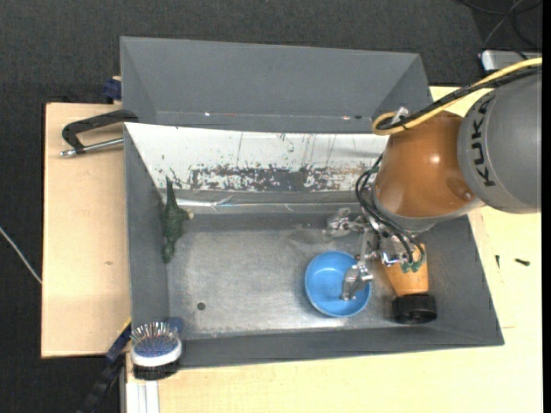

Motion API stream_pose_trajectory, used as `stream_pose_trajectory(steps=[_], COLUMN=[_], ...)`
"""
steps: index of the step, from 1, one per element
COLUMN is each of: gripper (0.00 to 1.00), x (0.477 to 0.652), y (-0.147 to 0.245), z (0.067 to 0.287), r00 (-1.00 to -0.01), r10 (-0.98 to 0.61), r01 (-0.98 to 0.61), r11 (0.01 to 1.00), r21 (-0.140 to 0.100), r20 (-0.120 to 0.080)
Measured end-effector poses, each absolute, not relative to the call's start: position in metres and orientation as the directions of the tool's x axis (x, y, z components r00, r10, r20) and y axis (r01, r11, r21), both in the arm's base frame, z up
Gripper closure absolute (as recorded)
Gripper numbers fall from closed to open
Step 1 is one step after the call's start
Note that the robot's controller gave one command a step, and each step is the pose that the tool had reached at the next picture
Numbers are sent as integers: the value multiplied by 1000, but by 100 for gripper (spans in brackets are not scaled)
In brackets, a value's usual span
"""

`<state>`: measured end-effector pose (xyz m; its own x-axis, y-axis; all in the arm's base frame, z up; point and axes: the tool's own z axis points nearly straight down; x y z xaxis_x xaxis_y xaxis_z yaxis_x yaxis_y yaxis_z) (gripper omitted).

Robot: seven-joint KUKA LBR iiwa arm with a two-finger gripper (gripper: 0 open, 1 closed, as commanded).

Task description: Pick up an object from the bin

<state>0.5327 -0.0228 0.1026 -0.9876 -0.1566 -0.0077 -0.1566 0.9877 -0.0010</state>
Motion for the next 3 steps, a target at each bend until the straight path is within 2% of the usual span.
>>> stream_pose_trajectory(steps=[1,2,3], gripper=[0,0,0], x=[532,540,541], y=[-28,-28,-28], z=[123,72,74], r00=[-950,-862,-862], r10=[-311,-507,-506], r01=[-311,-507,-506], r11=[950,862,862], r21=[-2,0,-1], r20=[-7,-4,-4])
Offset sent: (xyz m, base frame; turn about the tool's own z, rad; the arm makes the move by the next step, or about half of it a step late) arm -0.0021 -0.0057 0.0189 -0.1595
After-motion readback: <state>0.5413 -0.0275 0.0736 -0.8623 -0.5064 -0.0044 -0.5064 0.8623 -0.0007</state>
